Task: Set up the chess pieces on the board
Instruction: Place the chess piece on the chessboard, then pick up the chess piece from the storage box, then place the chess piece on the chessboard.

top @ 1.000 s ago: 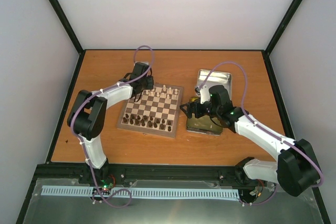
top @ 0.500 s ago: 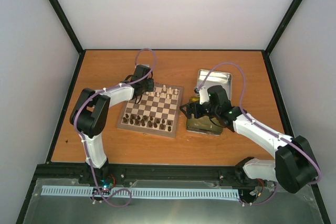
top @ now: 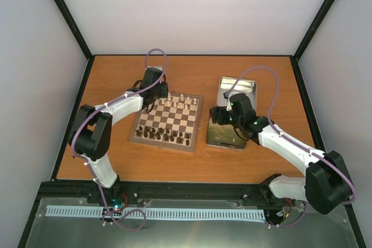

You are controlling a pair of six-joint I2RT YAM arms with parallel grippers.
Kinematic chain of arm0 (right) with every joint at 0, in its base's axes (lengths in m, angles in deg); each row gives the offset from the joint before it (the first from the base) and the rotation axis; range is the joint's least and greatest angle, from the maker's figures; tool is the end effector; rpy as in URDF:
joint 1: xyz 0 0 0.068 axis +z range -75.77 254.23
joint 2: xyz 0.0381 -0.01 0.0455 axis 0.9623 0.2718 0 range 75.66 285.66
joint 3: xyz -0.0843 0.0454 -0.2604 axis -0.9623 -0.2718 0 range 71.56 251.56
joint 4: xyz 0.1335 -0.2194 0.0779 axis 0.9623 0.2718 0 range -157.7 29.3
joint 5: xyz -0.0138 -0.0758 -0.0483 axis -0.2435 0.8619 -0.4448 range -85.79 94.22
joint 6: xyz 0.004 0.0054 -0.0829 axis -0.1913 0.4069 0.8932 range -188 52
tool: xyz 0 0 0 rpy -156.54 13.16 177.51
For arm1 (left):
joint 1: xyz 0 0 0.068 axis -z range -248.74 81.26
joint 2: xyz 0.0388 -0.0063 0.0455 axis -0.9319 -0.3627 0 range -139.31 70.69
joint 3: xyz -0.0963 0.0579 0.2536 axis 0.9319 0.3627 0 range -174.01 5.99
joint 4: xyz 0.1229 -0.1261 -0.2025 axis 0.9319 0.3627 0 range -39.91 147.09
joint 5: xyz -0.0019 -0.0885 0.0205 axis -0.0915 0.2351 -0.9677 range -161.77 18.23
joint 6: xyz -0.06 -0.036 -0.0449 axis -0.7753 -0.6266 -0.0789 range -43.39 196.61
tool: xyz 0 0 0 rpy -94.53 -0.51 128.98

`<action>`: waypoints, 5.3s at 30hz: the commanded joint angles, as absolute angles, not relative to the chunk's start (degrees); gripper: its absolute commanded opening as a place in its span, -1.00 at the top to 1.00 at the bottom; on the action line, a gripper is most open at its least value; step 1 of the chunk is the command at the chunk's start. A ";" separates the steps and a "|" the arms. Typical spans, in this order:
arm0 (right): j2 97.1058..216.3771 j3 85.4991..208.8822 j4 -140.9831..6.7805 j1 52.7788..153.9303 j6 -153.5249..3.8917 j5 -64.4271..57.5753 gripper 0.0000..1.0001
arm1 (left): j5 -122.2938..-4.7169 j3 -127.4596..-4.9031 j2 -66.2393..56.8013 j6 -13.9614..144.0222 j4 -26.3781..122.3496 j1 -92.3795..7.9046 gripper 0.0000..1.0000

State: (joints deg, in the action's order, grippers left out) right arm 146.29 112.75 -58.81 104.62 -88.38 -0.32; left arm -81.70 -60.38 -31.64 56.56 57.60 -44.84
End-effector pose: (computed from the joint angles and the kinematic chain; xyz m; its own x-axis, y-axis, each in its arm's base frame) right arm 0.2515 0.1543 0.2045 -0.6956 -0.0056 -0.7184 -0.3368 0.8858 0.3192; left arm 0.3913 -0.1596 0.1763 -0.6885 -0.0642 -0.7224 0.0517 0.9892 -0.1372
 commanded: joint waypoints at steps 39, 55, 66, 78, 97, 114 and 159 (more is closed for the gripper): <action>172.63 120.40 -49.95 99.19 -102.42 31.24 0.33 | -63.50 -50.75 -4.37 50.02 62.31 -44.83 0.11; 168.93 124.10 -37.36 99.08 -99.91 13.74 0.24 | -62.98 -50.61 -4.53 50.41 62.39 -44.83 0.11; 172.72 127.89 -31.86 99.33 -87.12 11.25 -0.03 | -62.80 -50.44 -4.98 50.59 62.31 -44.83 0.10; 173.67 130.81 -27.29 99.36 -81.90 12.76 0.05 | -62.85 -50.42 -4.94 51.07 62.42 -44.79 0.10; 176.37 131.25 -22.63 99.28 -72.64 18.09 0.46 | -62.54 -50.16 -5.04 51.21 62.22 -44.84 0.10; 169.42 130.48 -34.27 99.27 -86.80 8.07 0.76 | -62.24 -50.00 -4.81 51.03 62.22 -44.83 0.10; 160.67 113.56 -94.55 107.32 -145.93 -28.15 0.68 | -25.62 -33.49 -17.23 44.67 19.83 -38.94 0.22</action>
